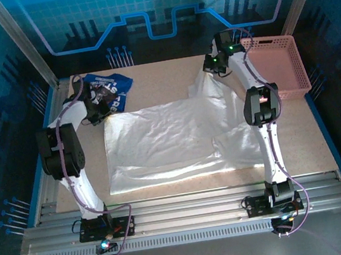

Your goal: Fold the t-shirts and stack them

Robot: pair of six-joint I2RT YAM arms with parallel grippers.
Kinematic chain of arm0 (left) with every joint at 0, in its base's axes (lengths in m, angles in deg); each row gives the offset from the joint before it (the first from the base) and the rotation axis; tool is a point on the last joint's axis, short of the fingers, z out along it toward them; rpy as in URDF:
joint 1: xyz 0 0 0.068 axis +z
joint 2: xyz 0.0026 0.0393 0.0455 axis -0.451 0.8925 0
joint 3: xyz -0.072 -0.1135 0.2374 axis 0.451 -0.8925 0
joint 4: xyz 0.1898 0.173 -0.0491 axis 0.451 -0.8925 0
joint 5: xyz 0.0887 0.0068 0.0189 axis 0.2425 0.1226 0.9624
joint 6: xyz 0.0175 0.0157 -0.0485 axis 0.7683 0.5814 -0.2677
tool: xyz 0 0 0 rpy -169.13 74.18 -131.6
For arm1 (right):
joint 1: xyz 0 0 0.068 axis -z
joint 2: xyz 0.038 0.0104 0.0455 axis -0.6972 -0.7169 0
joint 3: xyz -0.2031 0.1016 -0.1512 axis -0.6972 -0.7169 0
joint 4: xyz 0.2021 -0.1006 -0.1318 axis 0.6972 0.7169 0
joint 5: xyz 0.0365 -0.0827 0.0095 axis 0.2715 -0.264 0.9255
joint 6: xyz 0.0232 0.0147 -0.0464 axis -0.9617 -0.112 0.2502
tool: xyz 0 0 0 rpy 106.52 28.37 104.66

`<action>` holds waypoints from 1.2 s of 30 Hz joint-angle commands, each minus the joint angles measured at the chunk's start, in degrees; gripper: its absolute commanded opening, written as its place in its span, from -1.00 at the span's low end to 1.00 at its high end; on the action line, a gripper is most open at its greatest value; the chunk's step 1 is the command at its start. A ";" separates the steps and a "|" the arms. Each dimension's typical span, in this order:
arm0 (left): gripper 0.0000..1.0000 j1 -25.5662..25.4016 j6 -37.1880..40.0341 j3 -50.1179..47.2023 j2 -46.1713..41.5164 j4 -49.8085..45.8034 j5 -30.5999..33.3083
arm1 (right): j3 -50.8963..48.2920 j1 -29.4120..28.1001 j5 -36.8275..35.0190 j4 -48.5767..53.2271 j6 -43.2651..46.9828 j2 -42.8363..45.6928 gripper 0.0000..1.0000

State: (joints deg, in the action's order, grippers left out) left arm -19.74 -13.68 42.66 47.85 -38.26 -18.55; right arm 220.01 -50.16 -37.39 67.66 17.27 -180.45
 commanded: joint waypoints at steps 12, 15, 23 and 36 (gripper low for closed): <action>-1.00 0.18 2.53 -5.41 -7.35 -0.12 1.21 | -17.22 3.17 -3.60 -1.68 6.00 16.43 -1.00; -1.00 0.17 3.60 -6.14 -9.00 -0.57 2.67 | -23.09 4.33 -3.32 -3.23 6.39 20.31 -1.00; -1.00 0.22 3.97 -11.57 -15.53 -0.24 5.01 | -34.77 6.86 -2.29 -3.70 8.10 29.09 -1.00; -1.00 1.10 0.66 -21.87 -26.43 -1.41 9.05 | -50.26 8.02 0.71 -3.76 7.88 40.24 -1.00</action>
State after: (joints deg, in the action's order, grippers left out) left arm -19.67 -11.41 22.70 24.73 -37.84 -12.03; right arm 172.65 -43.01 -37.76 64.14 24.55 -143.32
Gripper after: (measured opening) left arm 0.053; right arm 0.064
